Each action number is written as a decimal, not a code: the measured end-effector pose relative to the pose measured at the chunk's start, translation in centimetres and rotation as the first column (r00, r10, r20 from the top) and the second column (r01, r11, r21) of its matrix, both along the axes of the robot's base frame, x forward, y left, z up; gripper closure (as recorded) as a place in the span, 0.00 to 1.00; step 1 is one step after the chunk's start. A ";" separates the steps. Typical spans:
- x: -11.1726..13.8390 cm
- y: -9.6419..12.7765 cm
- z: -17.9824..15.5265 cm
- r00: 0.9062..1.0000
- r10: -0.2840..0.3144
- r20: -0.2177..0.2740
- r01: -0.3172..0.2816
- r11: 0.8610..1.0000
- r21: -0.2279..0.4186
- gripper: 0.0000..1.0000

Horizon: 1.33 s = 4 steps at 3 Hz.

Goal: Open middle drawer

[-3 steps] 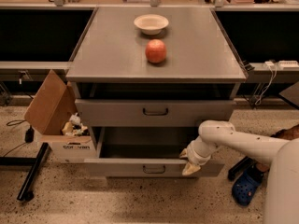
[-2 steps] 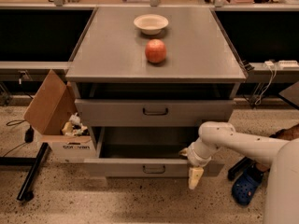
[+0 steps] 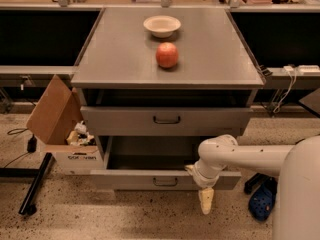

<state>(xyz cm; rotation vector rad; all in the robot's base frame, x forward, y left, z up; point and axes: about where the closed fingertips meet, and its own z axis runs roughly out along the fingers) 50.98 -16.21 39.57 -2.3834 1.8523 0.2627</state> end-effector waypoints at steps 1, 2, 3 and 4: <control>-1.9 0.4 0.0 0.999 0.043 -0.017 -0.044 0.998 -0.048 0.16; -1.9 0.4 0.3 0.999 0.043 -0.017 -0.044 0.998 -0.048 0.39; -2.1 0.7 1.3 0.999 0.053 -0.004 -0.053 0.998 -0.031 0.71; -2.2 0.7 2.0 0.998 0.056 0.002 -0.056 0.998 -0.026 0.94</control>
Offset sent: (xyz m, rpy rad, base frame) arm -0.0811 0.0047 0.0218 -0.0919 0.0501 0.1369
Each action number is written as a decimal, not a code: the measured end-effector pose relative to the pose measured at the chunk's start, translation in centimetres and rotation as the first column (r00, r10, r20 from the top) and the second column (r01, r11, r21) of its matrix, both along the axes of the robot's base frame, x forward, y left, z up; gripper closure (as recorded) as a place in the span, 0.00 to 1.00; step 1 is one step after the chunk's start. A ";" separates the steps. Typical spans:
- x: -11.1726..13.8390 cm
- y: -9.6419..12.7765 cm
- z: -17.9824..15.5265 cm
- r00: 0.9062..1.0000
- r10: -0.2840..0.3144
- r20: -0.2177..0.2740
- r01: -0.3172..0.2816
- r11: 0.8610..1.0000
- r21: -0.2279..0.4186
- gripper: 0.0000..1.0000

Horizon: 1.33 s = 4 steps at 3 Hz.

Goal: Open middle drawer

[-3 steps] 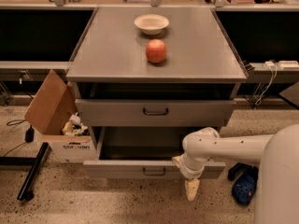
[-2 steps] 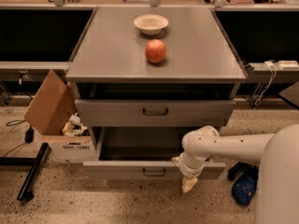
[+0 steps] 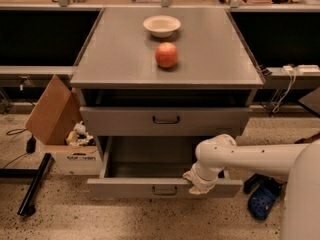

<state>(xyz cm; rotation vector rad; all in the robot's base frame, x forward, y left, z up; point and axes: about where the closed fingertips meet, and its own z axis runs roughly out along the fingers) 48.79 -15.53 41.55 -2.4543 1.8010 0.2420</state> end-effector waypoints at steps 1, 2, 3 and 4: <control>0.2 0.0 0.5 1.000 0.000 0.000 0.000 1.000 0.000 1.00; 0.1 0.0 0.6 1.000 0.000 0.000 0.000 1.000 0.000 1.00; -0.7 -0.3 0.8 1.000 -0.005 -0.003 0.005 1.000 0.010 1.00; -0.7 -0.3 0.9 1.000 -0.005 -0.003 0.005 1.000 0.011 1.00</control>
Offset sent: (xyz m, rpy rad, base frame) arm -0.1565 -0.0570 0.0442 0.1356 0.0098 -0.0704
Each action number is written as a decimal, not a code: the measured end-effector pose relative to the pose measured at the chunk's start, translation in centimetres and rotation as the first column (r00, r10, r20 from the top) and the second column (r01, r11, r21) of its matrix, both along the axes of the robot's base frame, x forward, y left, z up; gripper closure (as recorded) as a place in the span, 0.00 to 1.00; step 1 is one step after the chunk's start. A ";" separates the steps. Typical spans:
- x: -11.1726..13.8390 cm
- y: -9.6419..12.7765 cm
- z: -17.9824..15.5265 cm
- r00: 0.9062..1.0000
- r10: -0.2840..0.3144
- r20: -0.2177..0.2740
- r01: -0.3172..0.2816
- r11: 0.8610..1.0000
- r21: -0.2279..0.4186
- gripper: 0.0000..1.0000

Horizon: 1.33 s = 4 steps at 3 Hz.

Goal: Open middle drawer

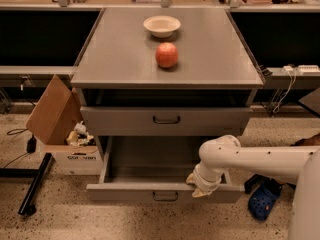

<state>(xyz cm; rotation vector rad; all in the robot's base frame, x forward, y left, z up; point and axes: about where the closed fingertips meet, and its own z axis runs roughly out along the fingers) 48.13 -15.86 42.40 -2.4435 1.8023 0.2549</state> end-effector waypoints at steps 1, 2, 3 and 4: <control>-1.1 -0.5 -0.2 1.000 -0.006 -0.011 0.006 1.000 0.018 1.00; -1.1 -0.6 0.0 1.000 -0.006 -0.013 0.006 1.000 0.020 1.00; -3.5 -1.8 -0.9 0.999 -0.010 -0.051 0.014 0.998 0.069 1.00; -3.5 -1.7 -0.6 0.999 -0.010 -0.051 0.014 0.997 0.069 1.00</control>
Offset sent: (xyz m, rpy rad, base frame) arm -0.1439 -0.0713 -0.0360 0.2795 0.2018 -0.0465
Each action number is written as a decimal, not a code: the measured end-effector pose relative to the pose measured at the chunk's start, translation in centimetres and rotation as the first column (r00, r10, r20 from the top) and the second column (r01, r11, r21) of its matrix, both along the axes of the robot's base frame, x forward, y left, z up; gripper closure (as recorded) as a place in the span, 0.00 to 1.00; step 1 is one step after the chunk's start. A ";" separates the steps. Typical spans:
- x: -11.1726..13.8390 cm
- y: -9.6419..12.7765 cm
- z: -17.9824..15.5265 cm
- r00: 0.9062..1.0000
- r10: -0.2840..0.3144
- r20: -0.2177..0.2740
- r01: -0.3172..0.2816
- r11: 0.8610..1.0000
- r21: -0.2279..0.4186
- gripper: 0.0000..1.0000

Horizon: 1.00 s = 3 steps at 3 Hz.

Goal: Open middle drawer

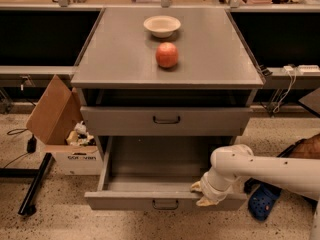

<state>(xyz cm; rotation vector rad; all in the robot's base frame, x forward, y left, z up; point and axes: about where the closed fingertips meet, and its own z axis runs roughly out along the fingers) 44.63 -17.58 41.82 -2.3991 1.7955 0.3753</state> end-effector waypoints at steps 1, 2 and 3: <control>-0.4 -0.1 -0.1 1.000 -0.001 -0.008 0.001 1.000 0.009 1.00; -0.4 -0.1 -0.1 1.000 -0.001 -0.008 0.001 1.000 0.009 0.76; -0.4 -0.1 -0.1 1.000 -0.001 -0.008 0.001 1.000 0.009 0.53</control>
Offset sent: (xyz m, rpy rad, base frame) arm -0.0044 -0.0015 -0.0009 0.0095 0.0078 -0.0009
